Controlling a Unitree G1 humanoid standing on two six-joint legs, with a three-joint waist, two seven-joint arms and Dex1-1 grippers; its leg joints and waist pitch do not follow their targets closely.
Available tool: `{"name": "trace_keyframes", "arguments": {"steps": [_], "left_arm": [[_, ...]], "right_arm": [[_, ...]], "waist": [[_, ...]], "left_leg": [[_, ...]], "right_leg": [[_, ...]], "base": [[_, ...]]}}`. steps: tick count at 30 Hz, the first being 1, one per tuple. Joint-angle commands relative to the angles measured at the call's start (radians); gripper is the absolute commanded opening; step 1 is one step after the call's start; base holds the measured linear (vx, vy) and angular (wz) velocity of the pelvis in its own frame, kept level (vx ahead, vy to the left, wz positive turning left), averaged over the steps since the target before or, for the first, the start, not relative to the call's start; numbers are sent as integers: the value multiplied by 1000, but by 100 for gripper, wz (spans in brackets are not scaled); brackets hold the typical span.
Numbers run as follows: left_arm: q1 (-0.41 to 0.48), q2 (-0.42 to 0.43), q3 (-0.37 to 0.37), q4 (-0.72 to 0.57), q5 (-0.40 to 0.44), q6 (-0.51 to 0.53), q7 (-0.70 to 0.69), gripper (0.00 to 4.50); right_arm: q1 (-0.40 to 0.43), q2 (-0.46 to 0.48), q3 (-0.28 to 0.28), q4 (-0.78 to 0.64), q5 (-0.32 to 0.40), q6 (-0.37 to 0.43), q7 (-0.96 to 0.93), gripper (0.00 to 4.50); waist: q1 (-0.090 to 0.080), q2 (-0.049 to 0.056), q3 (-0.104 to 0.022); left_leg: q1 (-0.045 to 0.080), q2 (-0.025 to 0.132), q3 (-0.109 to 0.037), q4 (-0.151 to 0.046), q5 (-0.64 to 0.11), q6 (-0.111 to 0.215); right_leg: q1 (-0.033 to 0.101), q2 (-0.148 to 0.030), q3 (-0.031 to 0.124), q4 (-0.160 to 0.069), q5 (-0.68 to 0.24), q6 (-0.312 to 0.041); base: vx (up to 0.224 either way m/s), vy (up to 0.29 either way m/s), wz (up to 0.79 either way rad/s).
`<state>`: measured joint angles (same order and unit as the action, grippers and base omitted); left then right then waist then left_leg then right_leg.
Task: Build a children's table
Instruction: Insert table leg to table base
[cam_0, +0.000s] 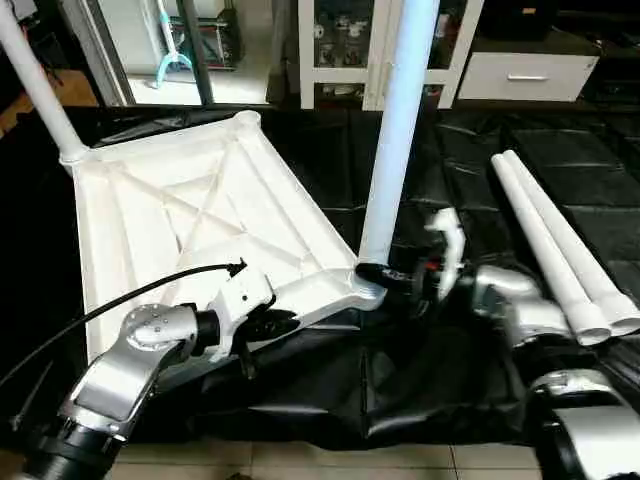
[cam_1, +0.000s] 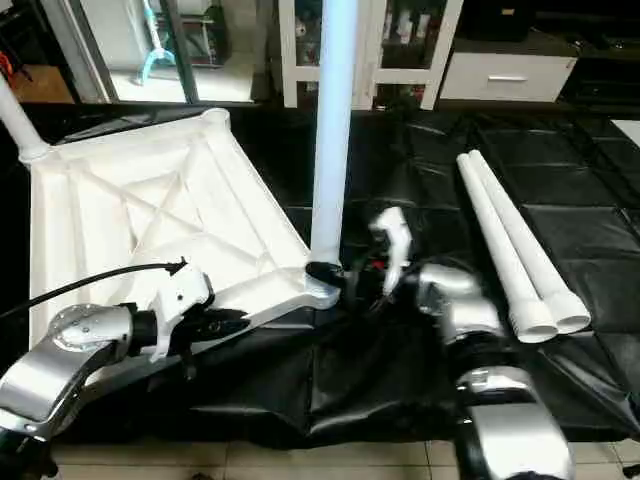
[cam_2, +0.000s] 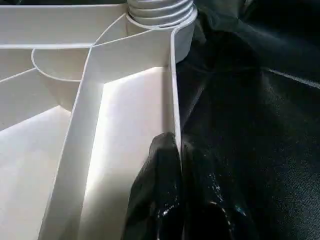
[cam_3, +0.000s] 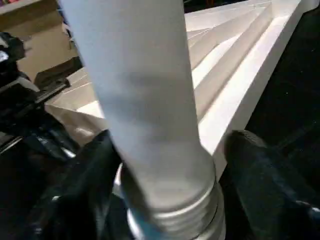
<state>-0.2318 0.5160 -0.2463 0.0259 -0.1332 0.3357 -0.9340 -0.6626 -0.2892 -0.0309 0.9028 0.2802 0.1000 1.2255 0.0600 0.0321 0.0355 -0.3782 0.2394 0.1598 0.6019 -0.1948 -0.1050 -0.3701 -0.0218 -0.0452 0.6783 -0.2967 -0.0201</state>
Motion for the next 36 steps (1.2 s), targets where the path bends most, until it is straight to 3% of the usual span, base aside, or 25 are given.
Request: {"name": "trace_keyframes", "arguments": {"steps": [1,7,12,15,17,18,22,23,24,30,32,34,36], "left_arm": [[21,23,8,22,8,13,-20,0],[7,-2,-7,21,20,28,18,0],[-45,-87,-21,47,55,86,138,0],[-93,-175,-33,69,75,155,233,0],[-149,-267,-31,116,100,208,345,0],[-171,-303,-28,139,106,217,383,0],[-236,-422,-54,191,99,200,415,0],[-229,-414,-61,182,100,193,398,0],[-222,-406,-64,174,101,191,388,0],[-134,-278,-63,106,97,157,278,0],[-87,-215,-57,72,89,125,216,0],[-50,-172,-48,38,68,93,157,0],[-19,-138,-38,2,46,93,114,0]], "right_arm": [[-13,-41,-49,-14,14,0,-24,319],[-5,0,-26,11,-37,-24,-159,267],[0,98,-54,62,-66,-46,-468,232],[4,168,-65,93,-93,-57,-686,216],[4,244,-104,118,-75,-66,-865,212],[5,272,-118,127,-62,-68,-908,210],[19,377,-74,117,-76,-82,-917,209],[15,370,-81,113,-72,-92,-905,209],[12,364,-88,111,-69,-102,-901,209],[11,242,-105,46,-49,-160,-718,209],[11,174,-112,14,-39,-168,-633,275],[9,122,-117,0,-27,-169,-555,277],[8,85,-130,-12,-5,-161,-481,310]], "waist": [[-1,-7,-66],[-3,-8,-66],[-19,-7,-55],[-23,-6,-57],[-26,-2,-55],[-23,-6,-57],[-16,-7,-60],[-15,-8,-61],[-13,-2,-62],[-16,-6,-65],[-17,-8,-68],[-18,-8,-68],[-19,-8,-68]], "left_leg": [[7,-9,7,-39,21,84],[7,-8,7,-39,35,85],[13,-9,7,-50,-40,30],[10,-12,6,-49,-21,24],[20,-6,6,-53,-17,14],[16,-11,6,-52,-10,9],[15,-12,4,-51,-20,11],[15,-11,3,-51,-19,13],[13,-12,2,-51,-23,16],[7,-14,2,-47,-6,36],[4,-17,2,-44,8,47],[4,-17,3,-43,11,57],[4,-15,3,-43,2,65]], "right_leg": [[60,-73,41,-63,489,-197],[58,-75,41,-62,480,-203],[59,-83,49,-82,291,-209],[63,-81,51,-82,298,-199],[53,-84,52,-84,294,-202],[59,-83,53,-83,305,-202],[63,-81,53,-83,350,-171],[63,-80,51,-81,359,-169],[63,-81,51,-79,375,-164],[68,-77,49,-74,463,-156],[72,-74,48,-71,501,-155],[72,-74,49,-69,532,-155],[71,-72,47,-68,534,-160]], "base": [[0,0,0],[0,0,0],[0,0,0],[0,0,0],[0,0,0],[0,0,0],[0,0,0],[0,0,0],[0,0,0],[0,0,0],[0,0,0],[0,0,0],[0,0,0]]}}
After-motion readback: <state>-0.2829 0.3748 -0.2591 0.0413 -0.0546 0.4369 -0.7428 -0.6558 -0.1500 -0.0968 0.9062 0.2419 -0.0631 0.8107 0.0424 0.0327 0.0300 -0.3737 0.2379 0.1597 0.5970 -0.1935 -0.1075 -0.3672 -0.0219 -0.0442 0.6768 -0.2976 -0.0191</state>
